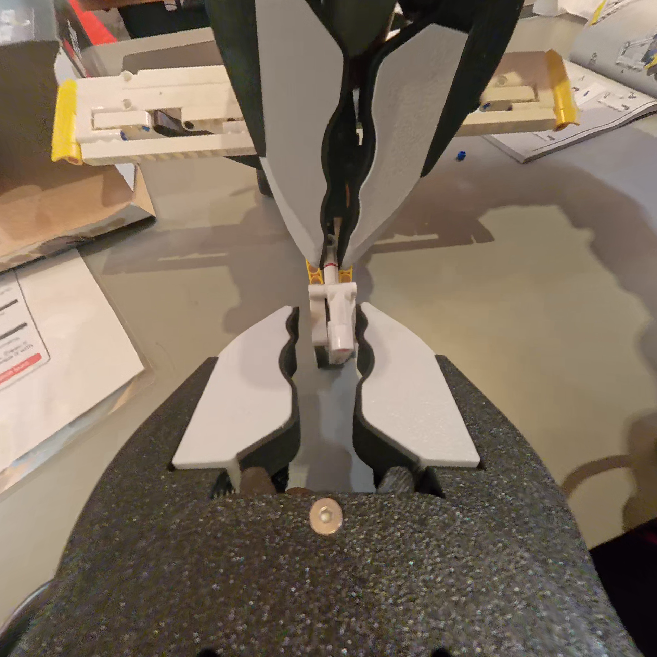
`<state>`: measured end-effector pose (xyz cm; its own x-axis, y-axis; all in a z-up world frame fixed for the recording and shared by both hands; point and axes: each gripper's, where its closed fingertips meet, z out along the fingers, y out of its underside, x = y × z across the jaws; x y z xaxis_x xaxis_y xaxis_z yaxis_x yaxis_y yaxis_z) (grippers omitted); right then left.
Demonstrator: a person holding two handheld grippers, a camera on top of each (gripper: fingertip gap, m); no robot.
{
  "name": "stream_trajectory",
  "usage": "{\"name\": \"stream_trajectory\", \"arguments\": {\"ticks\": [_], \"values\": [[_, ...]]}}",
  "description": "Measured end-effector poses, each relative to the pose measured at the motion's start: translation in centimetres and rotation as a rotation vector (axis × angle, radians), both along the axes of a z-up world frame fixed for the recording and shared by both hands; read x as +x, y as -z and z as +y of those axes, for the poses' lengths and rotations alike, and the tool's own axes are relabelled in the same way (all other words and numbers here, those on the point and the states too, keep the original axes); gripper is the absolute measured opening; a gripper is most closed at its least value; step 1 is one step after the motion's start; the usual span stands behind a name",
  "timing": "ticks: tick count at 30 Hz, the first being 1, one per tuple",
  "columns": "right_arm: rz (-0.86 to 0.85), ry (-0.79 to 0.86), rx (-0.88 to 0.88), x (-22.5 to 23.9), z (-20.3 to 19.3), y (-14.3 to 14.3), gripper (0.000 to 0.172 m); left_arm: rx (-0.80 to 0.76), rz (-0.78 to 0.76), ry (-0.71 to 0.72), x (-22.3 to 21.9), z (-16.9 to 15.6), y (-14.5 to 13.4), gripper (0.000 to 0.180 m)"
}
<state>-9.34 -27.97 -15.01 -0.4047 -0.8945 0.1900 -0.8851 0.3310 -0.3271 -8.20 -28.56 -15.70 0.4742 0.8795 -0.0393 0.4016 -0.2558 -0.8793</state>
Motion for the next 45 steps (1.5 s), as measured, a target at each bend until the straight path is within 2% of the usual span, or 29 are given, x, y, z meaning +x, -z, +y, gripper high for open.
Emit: {"name": "stream_trajectory", "arguments": {"ticks": [4, 6, 7, 15, 24, 45], "values": [[-0.002, 0.012, -0.009, 0.0, -0.1, 0.0, 0.008, -0.029, 0.035, -0.005, -0.9, 0.6, -0.2, 0.040], [-0.003, 0.014, -0.017, 0.0, -0.1, 0.0, 0.007, -0.023, 0.058, -0.023, -1.2, 0.8, -0.6, 0.036], [-0.004, 0.016, -0.019, 0.0, -0.2, 0.0, 0.007, -0.021, 0.075, -0.038, -1.4, 0.8, -0.8, 0.027], [-0.001, 0.025, -0.016, 0.0, -0.2, 0.1, 0.008, -0.122, 0.088, -0.062, -2.1, 0.9, -0.3, 0.028], [0.026, 0.003, -0.035, 0.1, -0.1, 0.2, 0.008, -0.193, 0.107, -0.026, -1.9, 0.8, 0.0, 0.028], [-0.021, 0.034, -0.015, -0.2, -0.1, -0.3, 0.008, -0.075, 0.131, -0.006, -0.8, 0.2, -1.1, 0.028]]}}
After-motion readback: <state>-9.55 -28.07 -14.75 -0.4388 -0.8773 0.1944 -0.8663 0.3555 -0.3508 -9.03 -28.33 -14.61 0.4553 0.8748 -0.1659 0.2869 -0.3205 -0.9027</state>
